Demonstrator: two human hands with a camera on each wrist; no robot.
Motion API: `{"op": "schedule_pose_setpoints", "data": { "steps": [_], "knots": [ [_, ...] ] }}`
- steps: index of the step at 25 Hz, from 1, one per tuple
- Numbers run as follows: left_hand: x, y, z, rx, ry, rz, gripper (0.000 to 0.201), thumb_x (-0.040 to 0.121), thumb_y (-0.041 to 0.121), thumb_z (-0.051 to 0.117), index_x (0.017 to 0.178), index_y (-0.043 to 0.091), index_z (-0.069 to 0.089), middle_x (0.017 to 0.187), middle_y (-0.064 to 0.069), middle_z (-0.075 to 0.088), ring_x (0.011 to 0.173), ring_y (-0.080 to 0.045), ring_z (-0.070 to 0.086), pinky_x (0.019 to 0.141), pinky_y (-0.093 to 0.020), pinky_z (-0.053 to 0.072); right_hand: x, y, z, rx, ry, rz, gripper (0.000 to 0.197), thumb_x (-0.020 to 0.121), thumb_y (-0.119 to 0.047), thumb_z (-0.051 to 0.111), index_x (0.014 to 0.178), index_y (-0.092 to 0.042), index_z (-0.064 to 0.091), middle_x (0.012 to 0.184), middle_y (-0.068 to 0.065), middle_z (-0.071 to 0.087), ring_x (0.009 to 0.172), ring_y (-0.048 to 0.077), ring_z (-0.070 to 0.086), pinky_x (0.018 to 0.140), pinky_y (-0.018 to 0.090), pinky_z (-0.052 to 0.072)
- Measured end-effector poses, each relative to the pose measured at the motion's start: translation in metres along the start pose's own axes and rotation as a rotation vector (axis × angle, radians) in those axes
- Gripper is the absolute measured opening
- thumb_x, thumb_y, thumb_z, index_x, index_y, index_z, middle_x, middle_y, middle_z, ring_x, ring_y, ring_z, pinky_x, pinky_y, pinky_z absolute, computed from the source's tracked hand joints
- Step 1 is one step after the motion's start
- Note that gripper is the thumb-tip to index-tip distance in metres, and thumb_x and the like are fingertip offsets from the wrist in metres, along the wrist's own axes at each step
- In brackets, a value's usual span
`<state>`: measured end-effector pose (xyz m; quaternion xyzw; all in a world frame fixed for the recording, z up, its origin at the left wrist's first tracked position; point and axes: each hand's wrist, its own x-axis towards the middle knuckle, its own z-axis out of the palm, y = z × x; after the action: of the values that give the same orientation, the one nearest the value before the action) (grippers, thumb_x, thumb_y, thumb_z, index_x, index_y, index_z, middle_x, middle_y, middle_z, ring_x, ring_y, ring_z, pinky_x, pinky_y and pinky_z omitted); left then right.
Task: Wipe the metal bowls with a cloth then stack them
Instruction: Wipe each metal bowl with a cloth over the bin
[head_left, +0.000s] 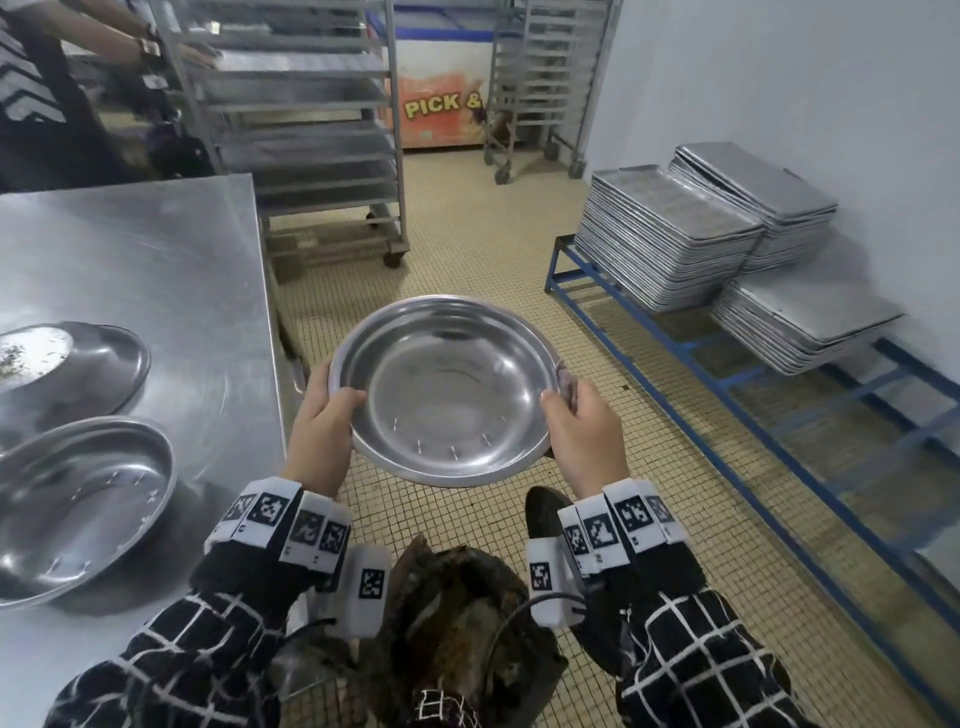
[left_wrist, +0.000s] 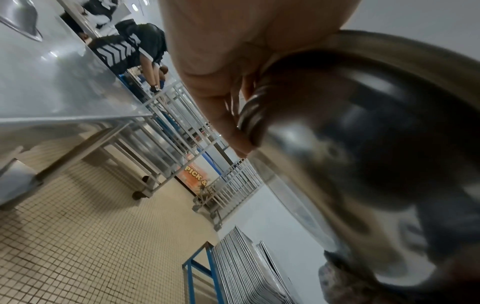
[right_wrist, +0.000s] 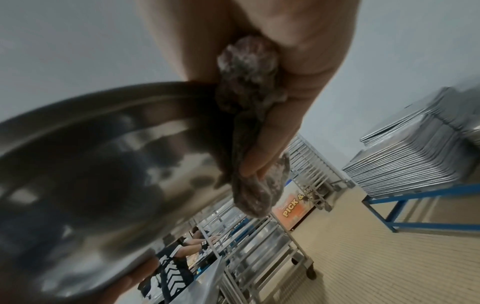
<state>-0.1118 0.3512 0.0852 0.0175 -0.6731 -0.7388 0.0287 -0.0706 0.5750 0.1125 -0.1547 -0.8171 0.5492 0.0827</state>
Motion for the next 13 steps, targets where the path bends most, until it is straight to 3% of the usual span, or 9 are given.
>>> {"op": "schedule_pose_setpoints", "data": {
  "steps": [2,6,10,13],
  "knots": [
    [-0.01,0.0,-0.009,0.02,0.055,0.002,0.043,0.075,0.02,0.047,0.116,0.027,0.055,0.11,-0.003,0.058,0.099,-0.019,0.057,0.083,-0.033,0.045,-0.004,-0.002,0.006,-0.007,-0.01,-0.014,0.011,0.095,-0.021,0.05,0.088,-0.014,0.056,0.077,0.001,0.058,0.061,0.009,0.05,0.047,0.008,0.041],
    [-0.034,0.006,-0.033,0.058,0.109,0.024,0.043,0.073,0.022,0.046,0.116,0.022,0.052,0.101,0.001,0.056,0.091,-0.014,0.054,0.074,-0.028,0.042,-0.019,-0.01,0.022,0.036,-0.005,-0.018,0.018,0.091,-0.024,0.054,0.092,-0.006,0.057,0.084,0.01,0.059,0.068,0.013,0.05,0.06,0.023,0.046],
    [-0.063,0.015,-0.082,0.116,0.175,0.04,0.027,0.073,0.023,0.048,0.096,0.033,0.055,0.09,0.005,0.057,0.084,-0.015,0.054,0.073,-0.032,0.043,-0.048,-0.027,0.053,0.052,-0.016,-0.072,0.022,0.09,-0.026,0.057,0.093,-0.004,0.058,0.089,0.017,0.062,0.069,0.016,0.051,0.064,0.032,0.051],
    [-0.091,0.03,-0.141,0.142,0.228,0.065,0.028,0.079,0.016,0.049,0.092,0.039,0.057,0.087,0.01,0.06,0.083,-0.014,0.056,0.076,-0.034,0.046,-0.083,-0.048,0.097,0.064,-0.054,-0.124,0.022,0.091,-0.027,0.057,0.094,-0.005,0.059,0.094,0.016,0.064,0.075,0.025,0.058,0.073,0.038,0.054]
  ]
}}
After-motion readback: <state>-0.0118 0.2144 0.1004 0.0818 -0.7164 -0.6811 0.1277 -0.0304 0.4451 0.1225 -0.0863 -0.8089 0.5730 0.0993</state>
